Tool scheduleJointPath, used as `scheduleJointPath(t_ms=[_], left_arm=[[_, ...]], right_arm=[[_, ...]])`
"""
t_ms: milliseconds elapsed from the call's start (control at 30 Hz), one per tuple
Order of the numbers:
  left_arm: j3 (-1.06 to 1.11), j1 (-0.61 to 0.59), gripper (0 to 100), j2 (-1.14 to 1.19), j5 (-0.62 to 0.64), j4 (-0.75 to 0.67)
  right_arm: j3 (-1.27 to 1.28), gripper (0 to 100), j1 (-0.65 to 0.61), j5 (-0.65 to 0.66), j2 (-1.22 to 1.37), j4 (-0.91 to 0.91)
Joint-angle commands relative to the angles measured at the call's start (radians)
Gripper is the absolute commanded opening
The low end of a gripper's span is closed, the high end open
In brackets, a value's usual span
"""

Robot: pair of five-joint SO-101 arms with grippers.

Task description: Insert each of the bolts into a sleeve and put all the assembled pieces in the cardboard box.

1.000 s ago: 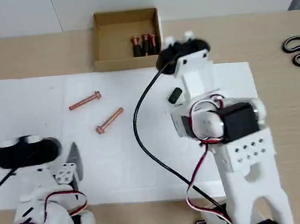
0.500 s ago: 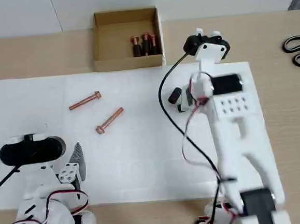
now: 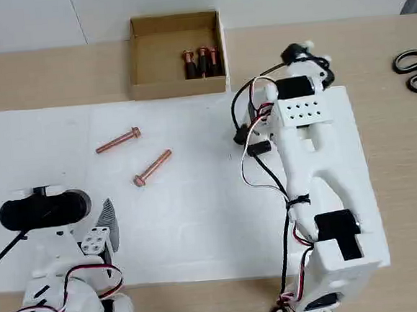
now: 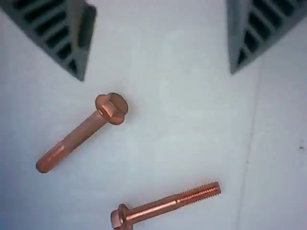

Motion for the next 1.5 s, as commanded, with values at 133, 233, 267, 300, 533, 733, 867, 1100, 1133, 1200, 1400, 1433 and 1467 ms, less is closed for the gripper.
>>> scheduleJointPath(t_ms=[133,233,267,300,533,733,867,1100,1133,1200,1400,1433,1467], left_arm=[[-0.002,0.0,18,-0.002,-0.006,-0.021],[-0.002,0.0,18,-0.002,-0.008,-0.021],[-0.002,0.0,18,-0.002,-0.008,-0.021],[-0.002,0.0,18,-0.002,-0.008,-0.021],[-0.002,-0.002,18,-0.002,-0.008,-0.021],[-0.002,-0.005,18,-0.002,-0.008,-0.021],[-0.002,-0.005,18,-0.002,-0.008,-0.021],[-0.002,-0.005,18,-0.002,-0.008,-0.021],[-0.002,-0.005,18,-0.002,-0.008,-0.021],[-0.002,-0.005,18,-0.002,-0.008,-0.021],[-0.002,-0.005,18,-0.002,-0.008,-0.021],[-0.002,-0.005,18,-0.002,-0.008,-0.021],[-0.002,-0.005,18,-0.002,-0.008,-0.021]], right_arm=[[-0.052,19.8,-0.021,-0.146,0.001,-0.01],[-0.052,19.8,-0.03,-0.178,0.004,-0.01],[-0.052,19.8,-0.031,-0.184,0.012,-0.01],[-0.054,19.8,-0.035,-0.186,0.025,-0.012],[-0.054,19.8,-0.036,-0.198,0.17,-0.085],[-0.054,19.8,-0.035,-0.198,0.222,-0.134],[-0.054,19.4,-0.033,-0.196,0.243,-0.145],[-0.054,1.1,-0.007,-0.135,0.262,-0.137],[-0.054,2.3,-0.001,-0.124,0.262,-0.134],[-0.054,2.4,0.01,-0.109,0.255,-0.099],[-0.072,2.4,0.019,-0.003,0.252,0.045],[-0.092,2.4,0.019,0.035,0.245,0.09],[-0.118,2.4,0.019,0.074,0.228,0.148]])
